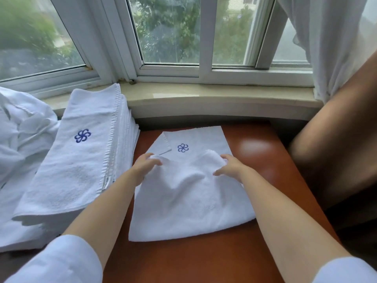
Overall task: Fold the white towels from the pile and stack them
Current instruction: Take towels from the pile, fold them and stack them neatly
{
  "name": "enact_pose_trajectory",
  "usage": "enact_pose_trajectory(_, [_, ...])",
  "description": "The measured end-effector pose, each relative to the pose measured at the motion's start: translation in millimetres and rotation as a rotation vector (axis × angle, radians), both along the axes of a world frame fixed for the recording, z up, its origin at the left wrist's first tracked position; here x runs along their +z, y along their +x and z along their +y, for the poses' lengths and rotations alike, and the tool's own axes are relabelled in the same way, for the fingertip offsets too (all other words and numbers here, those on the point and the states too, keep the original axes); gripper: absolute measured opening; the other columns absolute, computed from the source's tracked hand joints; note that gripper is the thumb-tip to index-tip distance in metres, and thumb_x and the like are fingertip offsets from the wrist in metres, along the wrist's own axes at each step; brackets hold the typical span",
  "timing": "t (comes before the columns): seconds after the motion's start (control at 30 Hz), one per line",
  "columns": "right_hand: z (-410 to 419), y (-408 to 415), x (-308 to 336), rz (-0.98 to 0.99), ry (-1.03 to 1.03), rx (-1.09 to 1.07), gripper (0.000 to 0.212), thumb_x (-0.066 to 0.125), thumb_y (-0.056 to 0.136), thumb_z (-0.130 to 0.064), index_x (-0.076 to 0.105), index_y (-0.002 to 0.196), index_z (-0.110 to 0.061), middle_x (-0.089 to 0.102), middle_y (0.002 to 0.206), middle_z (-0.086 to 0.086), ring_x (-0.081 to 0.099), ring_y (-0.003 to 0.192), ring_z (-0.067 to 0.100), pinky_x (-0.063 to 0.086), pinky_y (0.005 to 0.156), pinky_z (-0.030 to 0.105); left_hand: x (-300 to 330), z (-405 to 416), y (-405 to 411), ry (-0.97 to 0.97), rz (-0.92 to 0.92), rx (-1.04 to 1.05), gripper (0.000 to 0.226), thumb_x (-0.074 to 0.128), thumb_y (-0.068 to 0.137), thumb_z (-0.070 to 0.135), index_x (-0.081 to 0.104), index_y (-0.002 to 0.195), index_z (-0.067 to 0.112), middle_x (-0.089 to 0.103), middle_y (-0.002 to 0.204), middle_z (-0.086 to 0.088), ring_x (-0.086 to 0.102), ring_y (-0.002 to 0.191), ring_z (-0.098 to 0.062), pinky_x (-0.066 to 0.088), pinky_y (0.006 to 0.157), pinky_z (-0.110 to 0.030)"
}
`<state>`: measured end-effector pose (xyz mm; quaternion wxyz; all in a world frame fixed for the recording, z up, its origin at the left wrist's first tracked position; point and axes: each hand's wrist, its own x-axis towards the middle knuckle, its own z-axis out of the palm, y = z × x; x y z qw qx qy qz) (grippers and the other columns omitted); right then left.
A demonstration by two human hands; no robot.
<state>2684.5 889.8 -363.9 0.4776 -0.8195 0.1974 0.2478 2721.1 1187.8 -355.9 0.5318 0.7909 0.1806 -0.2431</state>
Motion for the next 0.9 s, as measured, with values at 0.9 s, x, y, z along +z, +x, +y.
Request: enact_pose_trajectory(0.9, [-7,189,-66,-0.222,-0.394,-0.307,0.034,0.045,0.098,-0.028,0.059,0.121,-0.006,0.05,0.127,0.015,0.048,0.112,0.032,0.042,0.086,0.032,-49,-35,157,0.562,-0.076,-0.247,0.048,0.073,0.081,0.012,0.056,0.125,0.018,0.053,0.107,0.0,0.059,0.088,-0.02,0.054,0.064,-0.027])
